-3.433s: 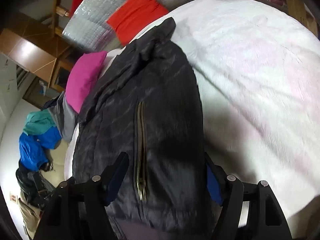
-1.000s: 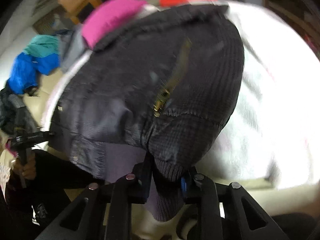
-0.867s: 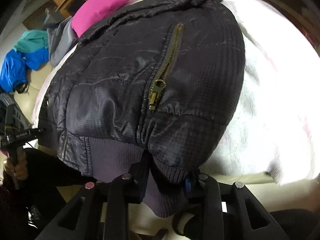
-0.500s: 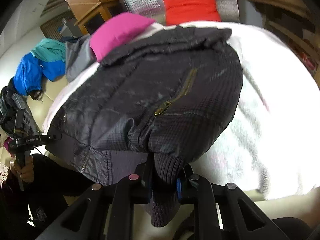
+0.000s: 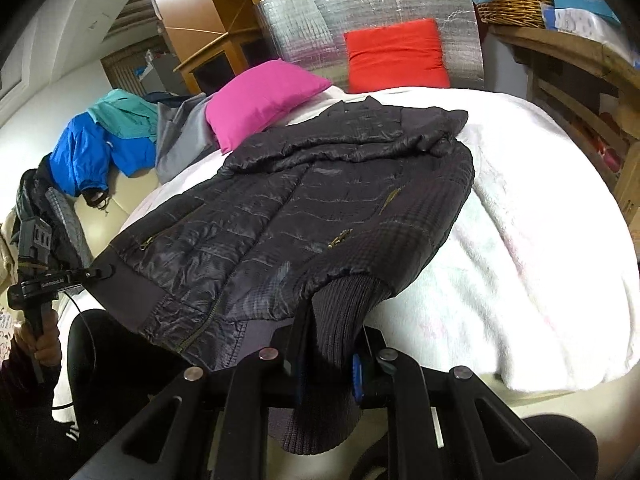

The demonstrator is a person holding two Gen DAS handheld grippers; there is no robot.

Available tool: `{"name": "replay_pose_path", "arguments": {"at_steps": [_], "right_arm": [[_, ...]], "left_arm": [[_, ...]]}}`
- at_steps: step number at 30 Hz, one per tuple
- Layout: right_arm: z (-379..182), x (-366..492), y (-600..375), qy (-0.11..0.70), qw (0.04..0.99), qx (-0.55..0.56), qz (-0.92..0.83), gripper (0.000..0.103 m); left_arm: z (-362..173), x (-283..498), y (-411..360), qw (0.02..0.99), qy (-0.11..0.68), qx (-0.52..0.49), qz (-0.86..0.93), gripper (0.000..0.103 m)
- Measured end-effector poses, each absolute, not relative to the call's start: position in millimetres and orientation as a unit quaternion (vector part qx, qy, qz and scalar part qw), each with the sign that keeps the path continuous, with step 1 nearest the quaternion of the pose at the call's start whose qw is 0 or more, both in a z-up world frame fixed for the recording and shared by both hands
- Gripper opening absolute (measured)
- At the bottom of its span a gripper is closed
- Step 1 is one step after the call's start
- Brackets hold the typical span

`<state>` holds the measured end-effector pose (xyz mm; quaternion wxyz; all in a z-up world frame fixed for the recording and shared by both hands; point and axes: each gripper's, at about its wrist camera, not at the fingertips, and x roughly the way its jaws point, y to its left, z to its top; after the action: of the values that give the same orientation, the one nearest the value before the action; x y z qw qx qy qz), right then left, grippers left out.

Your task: Fold large clothes

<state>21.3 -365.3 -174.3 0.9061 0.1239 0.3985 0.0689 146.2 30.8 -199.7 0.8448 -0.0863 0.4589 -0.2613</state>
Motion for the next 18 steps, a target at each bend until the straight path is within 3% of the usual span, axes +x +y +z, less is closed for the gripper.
{"name": "replay_pose_path", "arguments": {"at_steps": [13,18], "right_arm": [[-102.5,9.2,-388.6,0.321,0.933,0.129,0.103,0.010],[-124.2,34.0,-400.2,0.371,0.914,0.148,0.074,0.010]], "left_arm": [[-159.6,150.4,46.0,0.839,0.448,-0.109,-0.288,0.009],[-167.7,157.7,37.9,0.833,0.461,-0.098,-0.291,0.009]]}}
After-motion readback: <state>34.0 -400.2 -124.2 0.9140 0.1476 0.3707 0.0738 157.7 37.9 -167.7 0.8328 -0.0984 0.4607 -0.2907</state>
